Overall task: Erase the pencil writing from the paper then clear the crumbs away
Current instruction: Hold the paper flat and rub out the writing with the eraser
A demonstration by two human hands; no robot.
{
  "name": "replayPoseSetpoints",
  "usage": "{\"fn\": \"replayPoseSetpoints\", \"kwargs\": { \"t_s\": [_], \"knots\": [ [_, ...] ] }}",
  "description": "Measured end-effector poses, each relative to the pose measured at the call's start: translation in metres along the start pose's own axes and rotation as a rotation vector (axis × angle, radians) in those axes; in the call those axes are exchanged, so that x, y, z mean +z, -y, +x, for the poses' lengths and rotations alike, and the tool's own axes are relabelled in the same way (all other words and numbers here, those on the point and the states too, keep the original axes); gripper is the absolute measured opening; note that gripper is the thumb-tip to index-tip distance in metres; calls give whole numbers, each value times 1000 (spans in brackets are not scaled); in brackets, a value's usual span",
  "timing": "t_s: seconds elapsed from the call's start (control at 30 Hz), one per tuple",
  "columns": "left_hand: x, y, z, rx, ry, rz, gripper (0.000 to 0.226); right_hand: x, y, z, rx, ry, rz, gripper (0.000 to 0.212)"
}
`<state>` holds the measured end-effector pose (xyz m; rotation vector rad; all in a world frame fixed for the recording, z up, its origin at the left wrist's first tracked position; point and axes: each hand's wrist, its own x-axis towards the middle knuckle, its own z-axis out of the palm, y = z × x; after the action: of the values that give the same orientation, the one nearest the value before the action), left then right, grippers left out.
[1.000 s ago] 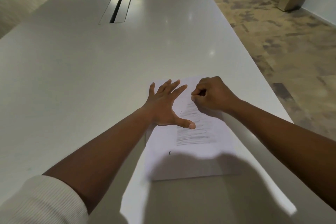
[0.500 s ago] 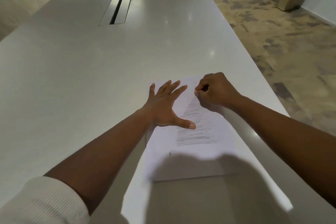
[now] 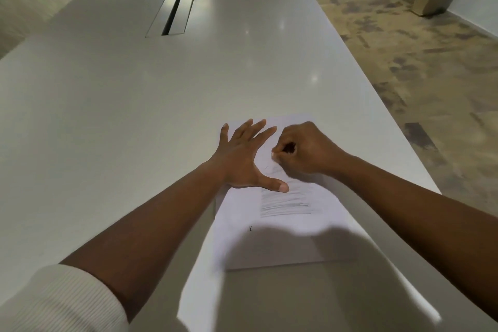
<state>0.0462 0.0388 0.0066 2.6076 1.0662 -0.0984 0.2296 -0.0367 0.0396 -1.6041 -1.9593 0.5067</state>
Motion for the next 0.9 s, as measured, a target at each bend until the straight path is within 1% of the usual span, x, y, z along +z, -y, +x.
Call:
{"fn": "replayPoseSetpoints", "kwargs": {
  "t_s": [0.07, 0.17, 0.23, 0.33, 0.4, 0.5, 0.57, 0.7, 0.8, 0.87, 0.9],
  "knots": [
    [0, 0, -1, 1, -2, -9, 143, -2, -6, 11, 51, -91, -29, 7],
    [0, 0, 0, 10, -16, -17, 142, -1, -9, 20, 54, -118, -69, 9],
    [0, 0, 0, 12, -22, -20, 141, 5, -1, 17, -8, -76, -50, 9],
    [1, 0, 1, 12, -12, -13, 140, 17, 14, 8, -121, 55, 17, 12],
    [1, 0, 1, 13, -10, -14, 140, 18, 12, 9, -93, 71, 26, 11],
    [0, 0, 1, 14, -17, -23, 140, 5, -4, 22, 37, -86, -29, 7],
    [0, -1, -1, 12, -15, -19, 141, -4, -14, 28, 98, -136, -54, 6],
    [1, 1, 1, 15, -22, -13, 144, -2, -10, 26, 73, -99, -102, 9],
    [2, 1, 2, 7, -19, 3, 153, 11, 7, 14, -28, -19, -16, 10],
    [3, 1, 3, 6, -14, 20, 158, 19, 14, 8, -40, 54, 26, 14],
    [3, 1, 3, 6, -14, 21, 158, 19, 14, 8, -27, 59, 34, 12]
  ]
}}
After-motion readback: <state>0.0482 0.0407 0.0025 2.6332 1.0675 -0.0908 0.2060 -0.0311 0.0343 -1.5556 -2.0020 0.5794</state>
